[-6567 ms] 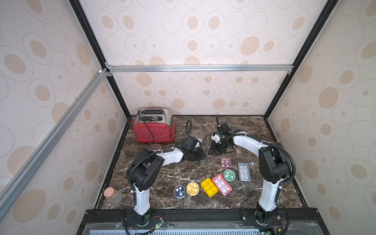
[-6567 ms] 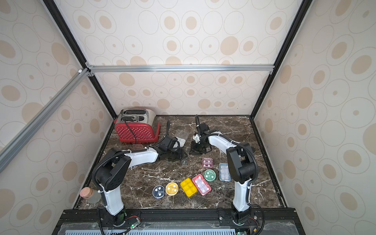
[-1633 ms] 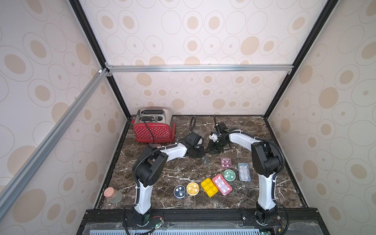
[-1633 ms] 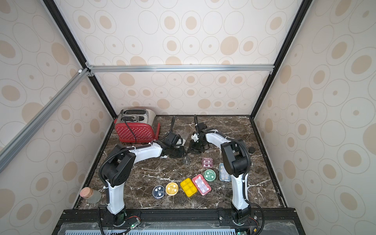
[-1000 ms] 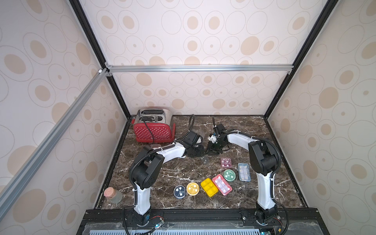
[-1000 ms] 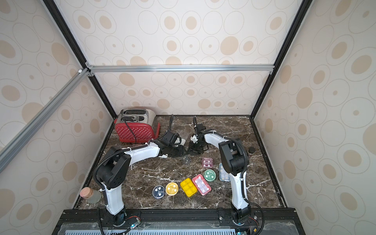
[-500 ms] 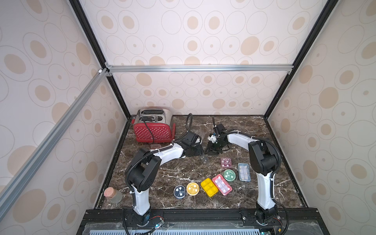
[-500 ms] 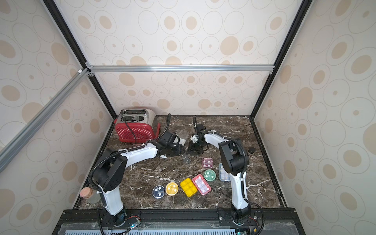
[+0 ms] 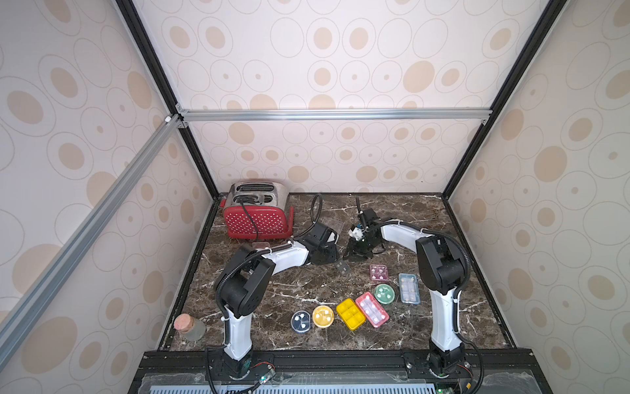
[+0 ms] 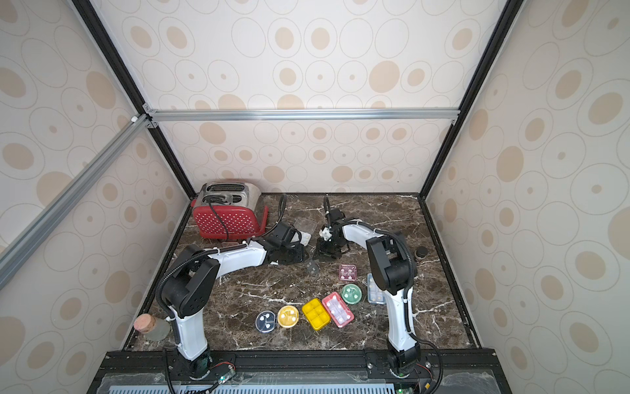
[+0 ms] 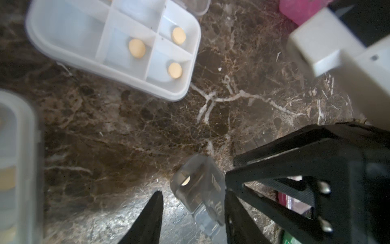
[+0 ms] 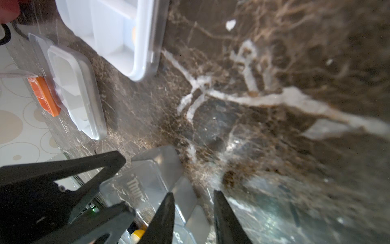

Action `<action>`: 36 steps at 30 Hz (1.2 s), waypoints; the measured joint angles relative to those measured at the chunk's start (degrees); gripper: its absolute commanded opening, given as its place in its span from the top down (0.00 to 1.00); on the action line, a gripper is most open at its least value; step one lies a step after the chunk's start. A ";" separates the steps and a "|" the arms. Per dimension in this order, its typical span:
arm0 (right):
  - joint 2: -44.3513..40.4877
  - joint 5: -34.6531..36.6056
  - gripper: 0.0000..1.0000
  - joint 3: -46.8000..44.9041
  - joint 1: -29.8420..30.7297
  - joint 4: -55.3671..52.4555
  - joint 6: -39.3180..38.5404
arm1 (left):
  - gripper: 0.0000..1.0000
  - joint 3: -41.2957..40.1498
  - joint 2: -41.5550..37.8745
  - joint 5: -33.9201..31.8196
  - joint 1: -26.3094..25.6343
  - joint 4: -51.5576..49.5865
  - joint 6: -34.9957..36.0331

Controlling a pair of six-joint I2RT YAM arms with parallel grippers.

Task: Close pillboxes
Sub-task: Close the lid on the pillbox.

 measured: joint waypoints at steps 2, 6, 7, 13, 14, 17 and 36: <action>0.00 0.00 0.67 0.00 0.00 0.00 0.00 | 0.57 -0.92 0.09 0.20 0.00 0.44 -0.48; 0.00 0.00 0.67 0.00 0.00 0.00 0.00 | 0.62 -2.23 0.35 0.79 0.00 1.36 -1.25; 0.00 0.00 0.67 0.00 0.00 0.00 0.00 | 0.63 -2.29 0.50 0.98 0.00 1.60 -1.38; 0.00 -0.09 0.67 -0.04 0.00 0.13 0.00 | 0.75 -2.32 1.27 2.08 0.00 4.22 -2.58; 0.00 -0.11 0.67 -0.04 0.00 0.11 0.00 | 0.77 -2.32 1.36 2.23 0.00 4.61 -2.82; 0.00 -0.28 0.67 -0.04 0.00 0.15 0.02 | 0.81 -2.75 1.36 2.32 0.04 5.70 -3.72; -4.22 4.09 0.26 -1.01 0.81 -3.08 -1.84 | 0.34 -4.17 -1.86 2.69 0.37 5.27 -2.49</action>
